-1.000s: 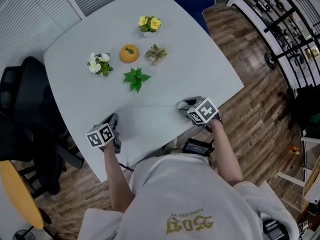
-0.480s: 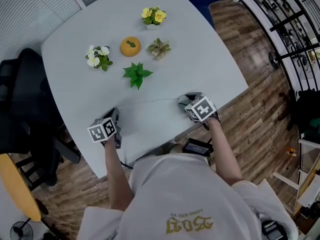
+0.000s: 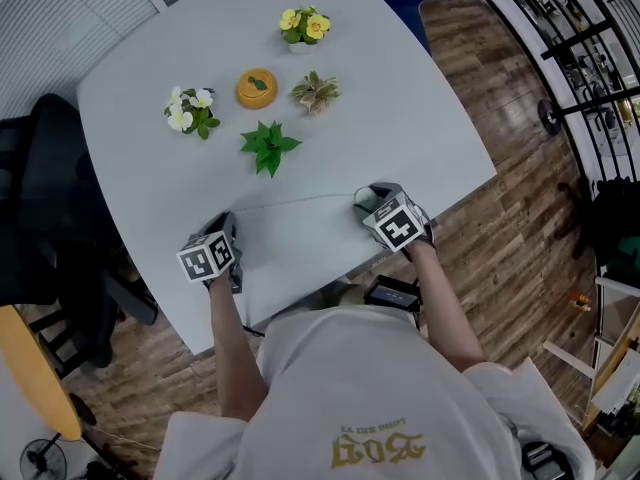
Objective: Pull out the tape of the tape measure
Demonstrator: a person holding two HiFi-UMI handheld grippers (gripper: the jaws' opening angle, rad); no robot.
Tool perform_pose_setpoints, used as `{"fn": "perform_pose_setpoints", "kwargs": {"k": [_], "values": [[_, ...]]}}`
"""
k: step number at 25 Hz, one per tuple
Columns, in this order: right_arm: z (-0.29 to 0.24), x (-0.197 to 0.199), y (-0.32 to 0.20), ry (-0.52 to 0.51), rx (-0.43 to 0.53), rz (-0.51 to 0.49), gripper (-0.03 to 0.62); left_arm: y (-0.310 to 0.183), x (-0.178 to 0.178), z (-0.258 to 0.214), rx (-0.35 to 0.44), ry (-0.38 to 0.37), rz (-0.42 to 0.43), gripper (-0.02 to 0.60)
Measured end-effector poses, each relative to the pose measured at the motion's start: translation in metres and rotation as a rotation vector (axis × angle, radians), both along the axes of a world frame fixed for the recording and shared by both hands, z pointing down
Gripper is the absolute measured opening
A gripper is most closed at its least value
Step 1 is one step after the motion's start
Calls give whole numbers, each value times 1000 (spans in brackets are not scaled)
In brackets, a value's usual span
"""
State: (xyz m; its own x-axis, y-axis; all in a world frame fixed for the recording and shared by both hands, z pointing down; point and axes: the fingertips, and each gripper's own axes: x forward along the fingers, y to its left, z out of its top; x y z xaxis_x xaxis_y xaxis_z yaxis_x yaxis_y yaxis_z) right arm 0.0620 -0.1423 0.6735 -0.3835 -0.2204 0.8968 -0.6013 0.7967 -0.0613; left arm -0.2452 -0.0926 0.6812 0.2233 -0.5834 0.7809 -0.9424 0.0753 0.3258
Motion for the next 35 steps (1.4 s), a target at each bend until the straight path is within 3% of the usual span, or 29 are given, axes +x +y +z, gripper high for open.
{"fn": "perform_pose_setpoints", "kwargs": {"k": [6,10,13,16,22,27,35], "values": [[-16,-2,-5,-55,26,38,253,-2,7,-2,6,-40,7,121],[-35,-1,-14,-123,85,106,253,-3,1,-11,31,-110,-23,211],[-55,-4,-15,-206,111,170,251,-11,1,-33,122,-143,-34,215],[-76,-11,-17,-323,129,238,222,-23,9,-63,236,-126,-24,215],[-122,-23,-23,-482,215,317,162,-39,40,-129,434,-113,61,122],[-160,-25,-29,-603,305,377,81,-41,59,-167,529,-72,111,20],[-189,-34,-25,-612,388,347,17,-42,73,-202,643,-104,158,3]]}}
